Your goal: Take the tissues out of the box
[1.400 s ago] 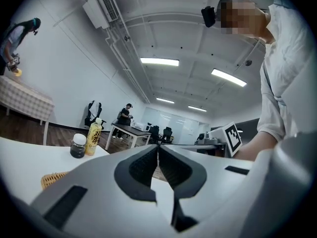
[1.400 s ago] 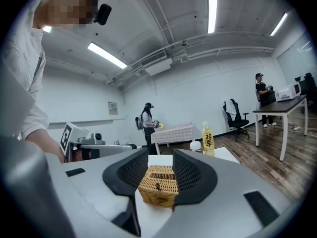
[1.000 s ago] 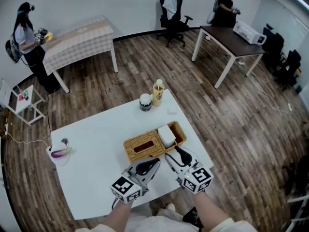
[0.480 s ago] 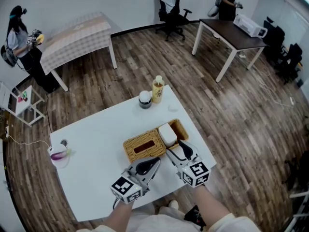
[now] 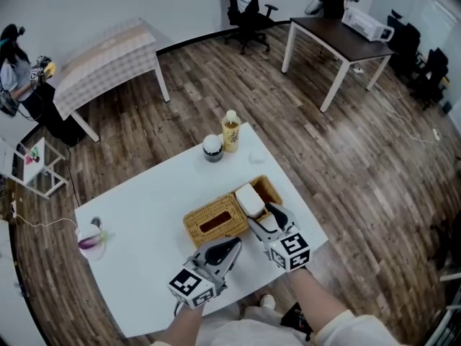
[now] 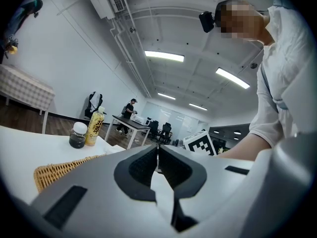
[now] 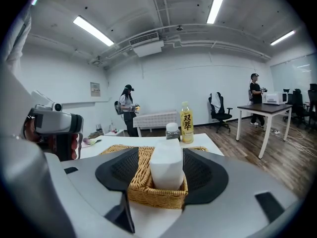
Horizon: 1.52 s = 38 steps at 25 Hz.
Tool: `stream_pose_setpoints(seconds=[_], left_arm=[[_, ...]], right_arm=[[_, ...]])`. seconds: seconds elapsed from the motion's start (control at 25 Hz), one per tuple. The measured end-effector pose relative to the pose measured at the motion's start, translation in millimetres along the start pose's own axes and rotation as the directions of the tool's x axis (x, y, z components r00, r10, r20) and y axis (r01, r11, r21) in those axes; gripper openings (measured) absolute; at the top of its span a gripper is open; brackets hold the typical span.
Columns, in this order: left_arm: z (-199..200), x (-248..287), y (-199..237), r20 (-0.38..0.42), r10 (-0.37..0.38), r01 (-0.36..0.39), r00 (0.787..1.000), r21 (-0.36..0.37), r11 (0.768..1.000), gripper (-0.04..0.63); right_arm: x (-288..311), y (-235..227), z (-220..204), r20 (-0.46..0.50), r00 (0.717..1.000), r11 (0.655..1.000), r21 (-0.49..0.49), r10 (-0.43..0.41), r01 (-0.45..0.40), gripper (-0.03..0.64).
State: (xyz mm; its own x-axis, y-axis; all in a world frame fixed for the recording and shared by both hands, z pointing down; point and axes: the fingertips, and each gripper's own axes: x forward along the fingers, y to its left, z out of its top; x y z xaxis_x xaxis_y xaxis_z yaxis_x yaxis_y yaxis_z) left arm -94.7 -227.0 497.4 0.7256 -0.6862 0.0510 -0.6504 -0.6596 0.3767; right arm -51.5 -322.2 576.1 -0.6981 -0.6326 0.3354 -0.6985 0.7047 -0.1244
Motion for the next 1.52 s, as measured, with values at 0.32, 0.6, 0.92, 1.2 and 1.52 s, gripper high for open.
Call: stream_pose_setpoints(seconds=[0.32, 0.6, 0.92, 1.2, 1.52], left_arm=[[-4, 2, 5, -0.011, 0.007, -0.007, 1.0, -0.007, 1.0, 0.006], [-8, 1, 6, -0.023, 0.009, -0.009, 1.0, -0.014, 1.0, 0.006], [-6, 2, 4, -0.023, 0.006, -0.006, 1.0, -0.013, 1.0, 0.006], [-6, -3, 4, -0.025, 0.015, -0.015, 1.0, -0.008, 1.0, 0.006], [-8, -8, 0, -0.025, 0.03, -0.03, 0.999, 0.002, 1.0, 0.006]], right_arm=[[16, -7, -12, -0.049, 0.999, 1.0, -0.016, -0.008, 0.007, 0.282], [28, -7, -20, -0.093, 0.995, 0.999, -0.033, -0.021, 0.018, 0.281], [31, -11, -21, -0.108, 0.993, 0.998, -0.049, -0.04, 0.035, 0.281], [32, -11, -22, -0.121, 0.991, 0.998, -0.043, -0.048, 0.043, 0.255], [29, -10, -17, -0.105, 0.993, 0.997, -0.044, -0.06, 0.056, 0.249]])
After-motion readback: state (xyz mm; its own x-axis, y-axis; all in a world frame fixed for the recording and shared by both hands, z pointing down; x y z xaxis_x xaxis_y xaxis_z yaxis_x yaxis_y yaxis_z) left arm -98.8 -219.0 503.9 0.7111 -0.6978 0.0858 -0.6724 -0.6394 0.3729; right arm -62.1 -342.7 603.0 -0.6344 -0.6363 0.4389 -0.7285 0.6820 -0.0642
